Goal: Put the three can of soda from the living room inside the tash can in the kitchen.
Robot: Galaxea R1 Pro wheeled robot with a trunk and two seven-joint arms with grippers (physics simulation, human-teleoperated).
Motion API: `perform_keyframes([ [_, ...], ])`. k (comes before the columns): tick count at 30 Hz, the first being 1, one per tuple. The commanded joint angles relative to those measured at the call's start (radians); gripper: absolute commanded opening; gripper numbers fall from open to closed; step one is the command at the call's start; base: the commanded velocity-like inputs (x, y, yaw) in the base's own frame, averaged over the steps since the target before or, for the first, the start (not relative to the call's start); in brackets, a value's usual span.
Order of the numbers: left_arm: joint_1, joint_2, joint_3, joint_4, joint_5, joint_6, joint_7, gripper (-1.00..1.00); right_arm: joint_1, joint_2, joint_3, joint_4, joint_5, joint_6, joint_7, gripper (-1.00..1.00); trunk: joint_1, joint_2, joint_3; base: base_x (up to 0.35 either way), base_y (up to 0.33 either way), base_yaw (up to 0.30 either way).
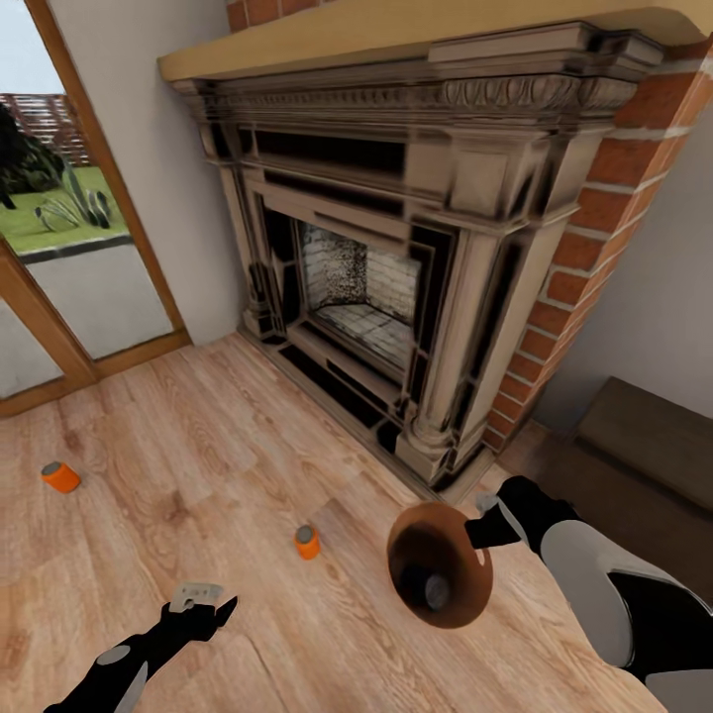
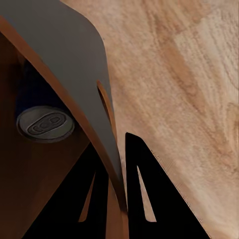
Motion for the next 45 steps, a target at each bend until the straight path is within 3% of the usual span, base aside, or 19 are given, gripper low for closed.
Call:
perform_keyframes([
  [1,0.000,0.000,0.000,0.000,0.000,0.000,0.000,1.00,0.000,0.000,-0.010,0.000,-0.023,0.004,0.005,-1.00,0.000,0.000,0.000,0.012,0.312,0.000],
  [15,0.000,0.000,-0.016,0.000,0.000,-0.002,-0.002,1.00,0.000,0.001,-0.010,0.000,-0.023,0.004,0.005,-1.00,0.000,0.000,0.000,-0.109,0.088,0.000],
  [22,0.000,0.000,-0.020,0.000,-0.001,0.002,-0.036,1.00,0.000,0.001,-0.010,0.000,-0.023,0.004,0.005,-1.00,0.000,0.000,0.000,-0.166,0.221,-0.042],
  [45,-0.002,0.000,-0.021,0.004,-0.003,0.014,-0.044,1.00,0.000,-0.002,-0.011,-0.002,-0.023,0.006,-0.001,-1.00,0.000,0.000,0.000,0.047,0.308,-0.230],
])
